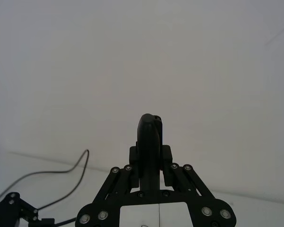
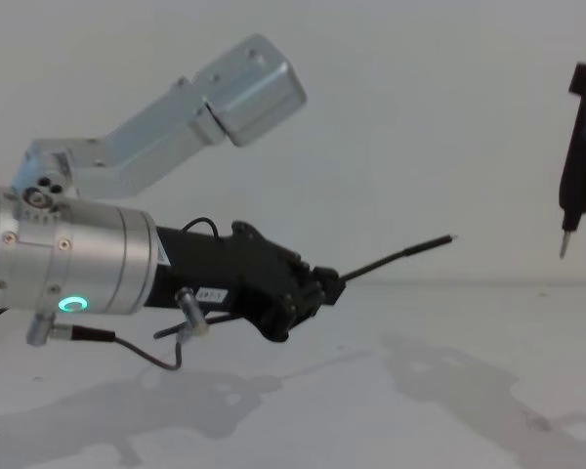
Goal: Pick up the data cable with the one hand.
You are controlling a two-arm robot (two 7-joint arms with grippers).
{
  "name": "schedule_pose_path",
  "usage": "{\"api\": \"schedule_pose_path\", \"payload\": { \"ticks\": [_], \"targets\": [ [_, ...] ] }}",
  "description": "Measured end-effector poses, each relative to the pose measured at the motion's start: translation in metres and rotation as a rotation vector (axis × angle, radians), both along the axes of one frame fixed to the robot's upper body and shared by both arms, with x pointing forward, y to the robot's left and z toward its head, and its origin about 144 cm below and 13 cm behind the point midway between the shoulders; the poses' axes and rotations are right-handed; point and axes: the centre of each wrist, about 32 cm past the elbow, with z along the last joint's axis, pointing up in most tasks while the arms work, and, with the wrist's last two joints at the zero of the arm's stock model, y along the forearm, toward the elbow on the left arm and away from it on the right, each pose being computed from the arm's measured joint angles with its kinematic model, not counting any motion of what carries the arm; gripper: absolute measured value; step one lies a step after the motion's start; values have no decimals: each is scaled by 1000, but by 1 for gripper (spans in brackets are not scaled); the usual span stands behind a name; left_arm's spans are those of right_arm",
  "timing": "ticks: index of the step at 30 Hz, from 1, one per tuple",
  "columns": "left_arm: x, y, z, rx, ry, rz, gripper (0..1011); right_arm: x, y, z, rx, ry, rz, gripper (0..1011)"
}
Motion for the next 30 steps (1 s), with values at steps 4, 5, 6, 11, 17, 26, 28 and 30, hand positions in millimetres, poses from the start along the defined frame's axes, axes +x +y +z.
{"api": "schedule_pose_path", "payload": {
  "ticks": [4, 5, 6, 11, 17, 26, 28, 30],
  "targets": [
    [-2, 4, 3, -20, -26, -25, 48, -1, 0, 5, 17, -15, 14, 268],
    [-3, 5, 3, -26, -35, -33, 48, -2, 0, 7, 22, -20, 19, 268],
    [-3, 6, 4, -29, -39, -37, 48, -2, 1, 8, 25, -23, 21, 268],
    [-5, 8, 6, -44, -61, -58, 48, -3, 1, 13, 39, -35, 32, 268],
    [-6, 10, 8, -53, -76, -71, 48, -2, 3, 18, 57, -48, 47, 268],
    [-7, 12, 9, -63, -90, -83, 48, 2, 7, 23, 80, -61, 67, 268],
    [-7, 13, 10, -63, -92, -84, 48, 3, 7, 24, 84, -63, 72, 268],
    [-8, 13, 10, -64, -93, -86, 48, 5, 8, 25, 91, -65, 78, 268]
  ]
}}
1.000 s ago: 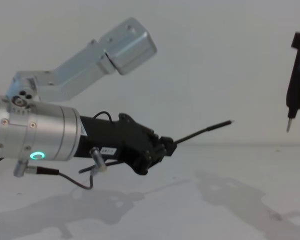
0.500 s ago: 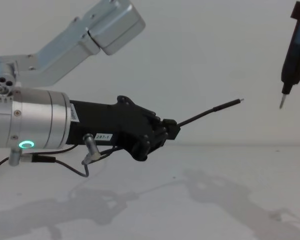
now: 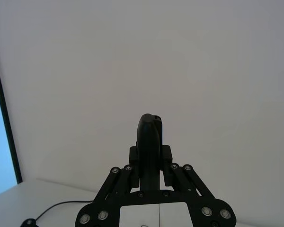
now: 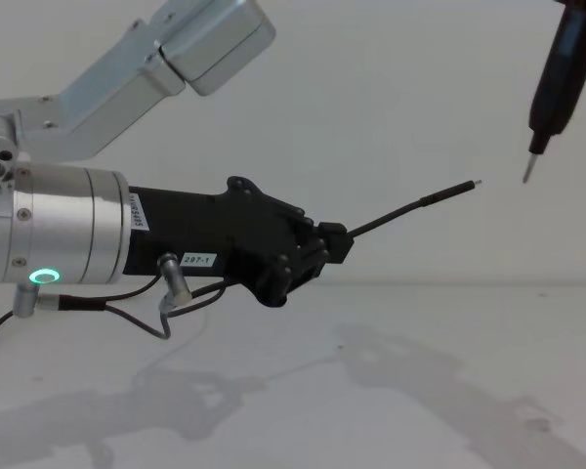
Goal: Pick up the data cable with the one hand.
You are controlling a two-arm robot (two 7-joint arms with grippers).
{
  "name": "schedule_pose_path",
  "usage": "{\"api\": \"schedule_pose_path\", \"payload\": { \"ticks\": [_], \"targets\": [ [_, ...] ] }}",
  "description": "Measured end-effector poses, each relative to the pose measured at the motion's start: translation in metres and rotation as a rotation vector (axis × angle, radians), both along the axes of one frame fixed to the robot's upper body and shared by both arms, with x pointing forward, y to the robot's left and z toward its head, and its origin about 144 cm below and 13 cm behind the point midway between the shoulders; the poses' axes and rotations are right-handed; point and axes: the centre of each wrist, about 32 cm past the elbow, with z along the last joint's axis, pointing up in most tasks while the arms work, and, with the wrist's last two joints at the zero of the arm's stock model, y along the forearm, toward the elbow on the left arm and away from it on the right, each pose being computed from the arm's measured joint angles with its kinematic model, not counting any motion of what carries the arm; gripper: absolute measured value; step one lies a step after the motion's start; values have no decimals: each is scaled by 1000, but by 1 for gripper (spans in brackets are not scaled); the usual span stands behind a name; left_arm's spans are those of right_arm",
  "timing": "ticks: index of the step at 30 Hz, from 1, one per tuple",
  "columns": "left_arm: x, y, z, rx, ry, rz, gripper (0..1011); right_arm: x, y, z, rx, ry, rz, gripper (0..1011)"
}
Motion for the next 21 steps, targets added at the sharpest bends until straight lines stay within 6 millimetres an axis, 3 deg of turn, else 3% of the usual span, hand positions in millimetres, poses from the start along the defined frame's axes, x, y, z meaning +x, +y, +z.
{"api": "schedule_pose_path", "payload": {
  "ticks": [21],
  "targets": [
    [-1, 1, 1, -5, -8, -7, 48, 13, 8, 4, 37, 4, 65, 268]
  ]
}}
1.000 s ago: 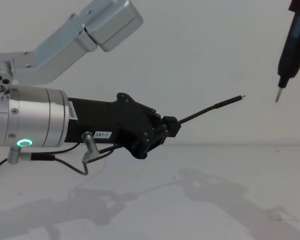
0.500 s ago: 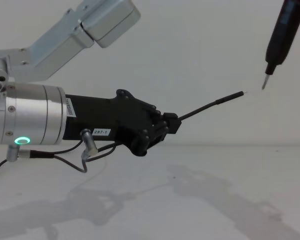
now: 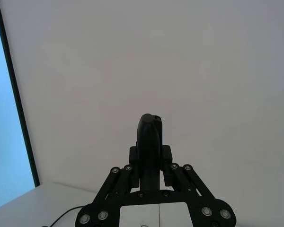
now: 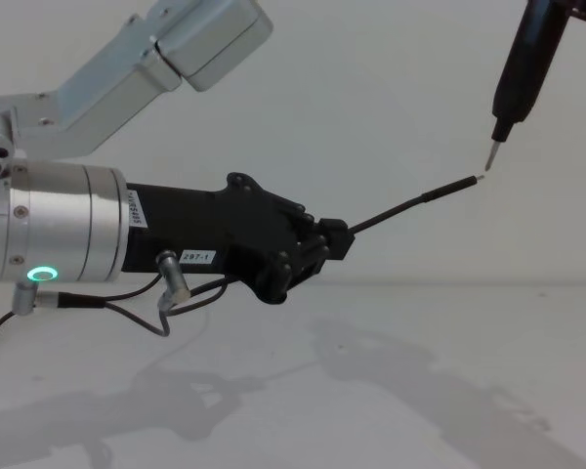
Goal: Pick up the data cable with the one hand.
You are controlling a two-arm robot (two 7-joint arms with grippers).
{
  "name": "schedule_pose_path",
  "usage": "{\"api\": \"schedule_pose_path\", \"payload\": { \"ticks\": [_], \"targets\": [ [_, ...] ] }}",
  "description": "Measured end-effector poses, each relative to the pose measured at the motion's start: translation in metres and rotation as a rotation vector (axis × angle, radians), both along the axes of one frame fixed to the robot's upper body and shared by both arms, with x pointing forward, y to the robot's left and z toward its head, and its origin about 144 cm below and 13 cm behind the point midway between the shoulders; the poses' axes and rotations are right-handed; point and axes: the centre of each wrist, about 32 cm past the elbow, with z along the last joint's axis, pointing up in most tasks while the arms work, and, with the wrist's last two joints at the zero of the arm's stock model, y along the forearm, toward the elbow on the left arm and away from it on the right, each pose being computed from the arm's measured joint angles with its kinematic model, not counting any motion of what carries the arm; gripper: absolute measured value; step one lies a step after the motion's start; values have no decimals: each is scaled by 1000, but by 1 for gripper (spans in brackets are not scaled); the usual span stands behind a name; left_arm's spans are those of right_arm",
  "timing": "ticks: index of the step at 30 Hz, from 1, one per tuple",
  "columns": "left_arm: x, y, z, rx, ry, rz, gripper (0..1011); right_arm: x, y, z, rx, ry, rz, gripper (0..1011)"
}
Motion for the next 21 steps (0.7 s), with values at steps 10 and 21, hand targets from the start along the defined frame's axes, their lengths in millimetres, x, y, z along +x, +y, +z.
{"api": "schedule_pose_path", "payload": {
  "ticks": [10, 21],
  "targets": [
    [0, 0, 0, -1, -1, -1, 48, 2, 3, -1, 1, 9, 19, 268],
    [0, 0, 0, -1, -2, -1, 48, 4, 5, -2, -6, 17, 24, 268]
  ]
}}
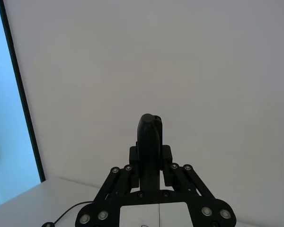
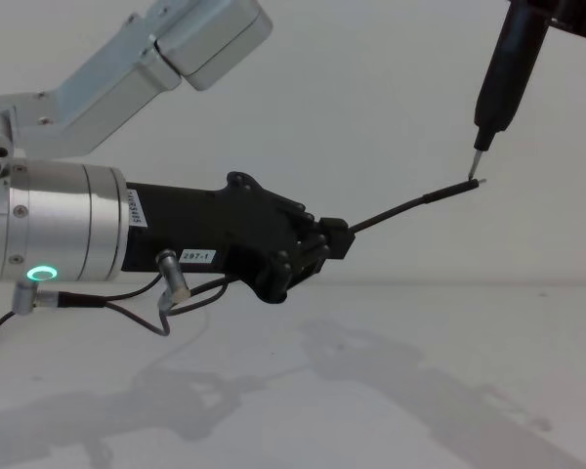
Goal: Pick up the data cable with the one hand.
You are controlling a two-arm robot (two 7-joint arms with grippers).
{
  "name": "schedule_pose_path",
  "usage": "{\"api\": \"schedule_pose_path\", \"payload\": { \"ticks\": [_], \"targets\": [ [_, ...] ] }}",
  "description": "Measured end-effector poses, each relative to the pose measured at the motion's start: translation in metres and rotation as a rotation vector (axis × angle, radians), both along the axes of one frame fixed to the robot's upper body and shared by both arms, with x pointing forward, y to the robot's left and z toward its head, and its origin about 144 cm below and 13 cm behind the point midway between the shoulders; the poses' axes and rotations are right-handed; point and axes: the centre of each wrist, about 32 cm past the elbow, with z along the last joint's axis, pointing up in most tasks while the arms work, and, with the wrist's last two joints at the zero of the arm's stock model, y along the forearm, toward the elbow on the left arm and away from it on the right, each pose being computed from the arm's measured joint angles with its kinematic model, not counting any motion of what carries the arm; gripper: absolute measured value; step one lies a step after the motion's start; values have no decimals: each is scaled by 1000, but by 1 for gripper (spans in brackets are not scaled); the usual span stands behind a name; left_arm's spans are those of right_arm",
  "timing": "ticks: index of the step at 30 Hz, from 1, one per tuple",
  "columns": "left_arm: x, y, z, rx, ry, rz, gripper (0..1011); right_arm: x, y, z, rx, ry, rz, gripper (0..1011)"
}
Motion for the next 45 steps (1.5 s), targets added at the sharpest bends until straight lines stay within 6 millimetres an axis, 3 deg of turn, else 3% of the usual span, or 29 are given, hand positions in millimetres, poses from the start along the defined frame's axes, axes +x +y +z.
{"api": "schedule_pose_path", "payload": {
  "ticks": [45],
  "targets": [
    [0, 0, 0, 0, 0, 0, 48, 2, -2, -2, -18, 0, -15, 268]
  ]
}}
